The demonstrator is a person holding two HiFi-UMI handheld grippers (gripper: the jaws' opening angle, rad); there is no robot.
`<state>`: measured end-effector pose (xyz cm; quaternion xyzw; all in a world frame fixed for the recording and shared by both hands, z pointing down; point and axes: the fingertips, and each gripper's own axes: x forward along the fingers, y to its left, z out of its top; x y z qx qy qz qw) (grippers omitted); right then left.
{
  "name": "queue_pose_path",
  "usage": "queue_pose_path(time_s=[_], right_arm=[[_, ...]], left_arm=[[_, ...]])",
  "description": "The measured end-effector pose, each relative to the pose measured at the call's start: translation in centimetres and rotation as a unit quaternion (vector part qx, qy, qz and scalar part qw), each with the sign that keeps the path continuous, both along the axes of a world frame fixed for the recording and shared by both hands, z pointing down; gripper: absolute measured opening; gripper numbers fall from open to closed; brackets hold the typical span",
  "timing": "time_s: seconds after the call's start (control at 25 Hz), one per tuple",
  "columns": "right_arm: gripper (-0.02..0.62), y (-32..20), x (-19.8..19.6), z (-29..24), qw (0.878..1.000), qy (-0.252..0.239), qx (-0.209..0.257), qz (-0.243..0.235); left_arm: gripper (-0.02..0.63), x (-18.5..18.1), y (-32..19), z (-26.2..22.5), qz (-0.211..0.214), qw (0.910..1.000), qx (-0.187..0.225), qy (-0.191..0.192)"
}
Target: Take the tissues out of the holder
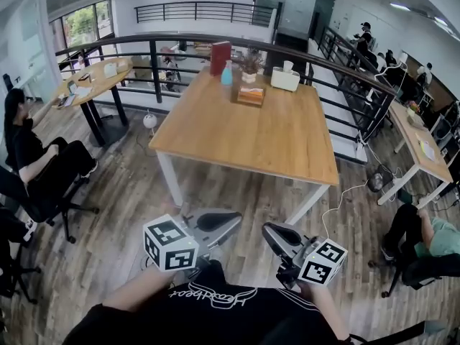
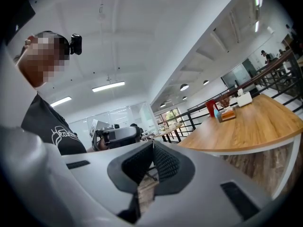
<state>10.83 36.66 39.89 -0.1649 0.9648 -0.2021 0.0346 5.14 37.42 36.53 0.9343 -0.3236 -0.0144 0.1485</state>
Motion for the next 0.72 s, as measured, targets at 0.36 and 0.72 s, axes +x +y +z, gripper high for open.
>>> queue_pose_path(time_s=[0.36,0.72], right_arm=[[0.018,-10.2,-3.2,-0.3,1.000,0.004,-0.018,0.018],[0.018,-21.3,-8.6,-1.5,0.999,0.018,-0.027,0.034]], left_arm=[[0.014,-2.9,-10.5,-0.5,0.023,0.9996,-0.016,0.003],[0.014,-8.2,-21.8,-1.2,0.039,0.9988,-0.027,0.010]])
